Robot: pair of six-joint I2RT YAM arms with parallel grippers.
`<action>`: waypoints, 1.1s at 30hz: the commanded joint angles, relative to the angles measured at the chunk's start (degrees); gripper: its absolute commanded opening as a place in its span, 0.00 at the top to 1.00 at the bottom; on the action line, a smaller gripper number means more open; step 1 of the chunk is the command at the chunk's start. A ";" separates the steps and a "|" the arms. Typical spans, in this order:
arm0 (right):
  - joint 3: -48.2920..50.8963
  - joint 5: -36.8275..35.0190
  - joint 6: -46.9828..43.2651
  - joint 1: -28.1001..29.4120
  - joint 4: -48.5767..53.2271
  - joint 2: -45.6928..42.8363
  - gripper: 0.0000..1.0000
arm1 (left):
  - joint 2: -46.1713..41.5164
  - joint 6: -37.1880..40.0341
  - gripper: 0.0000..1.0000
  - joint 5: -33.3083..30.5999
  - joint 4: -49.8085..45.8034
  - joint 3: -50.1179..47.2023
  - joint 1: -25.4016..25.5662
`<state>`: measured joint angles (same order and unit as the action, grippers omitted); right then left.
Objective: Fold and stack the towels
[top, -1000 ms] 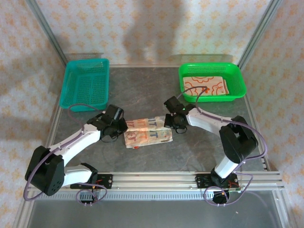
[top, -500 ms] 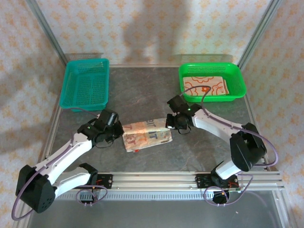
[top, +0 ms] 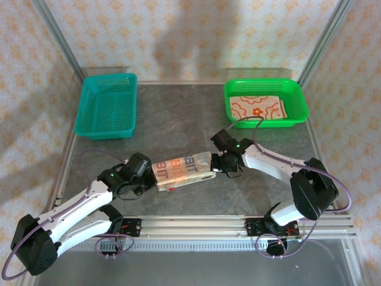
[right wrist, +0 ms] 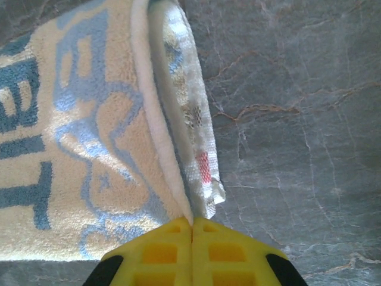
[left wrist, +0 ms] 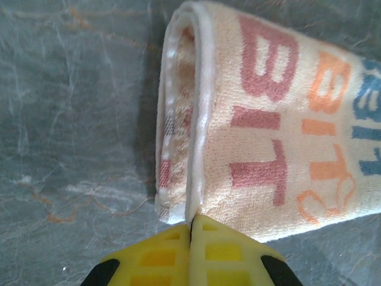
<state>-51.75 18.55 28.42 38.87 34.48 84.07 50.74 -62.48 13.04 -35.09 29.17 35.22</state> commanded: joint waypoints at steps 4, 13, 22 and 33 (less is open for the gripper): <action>2.24 -0.66 0.31 0.28 -0.75 0.49 1.00 | -0.05 -4.38 1.00 -1.11 0.71 -3.09 2.21; 3.85 -2.27 0.36 0.38 -3.40 3.75 1.00 | 6.06 -4.49 1.00 2.34 9.06 -6.20 2.31; 2.27 -3.79 -0.02 0.52 -1.54 1.62 0.65 | 8.41 -0.48 0.60 -0.68 3.80 -1.92 2.31; -5.44 -4.83 -1.00 0.94 -0.23 1.32 0.76 | 13.92 11.69 0.74 -7.38 -5.67 13.87 0.55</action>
<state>-54.81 15.22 27.94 39.35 34.04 84.51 61.95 -55.57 8.69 -38.46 40.80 36.32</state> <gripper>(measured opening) 0.252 0.268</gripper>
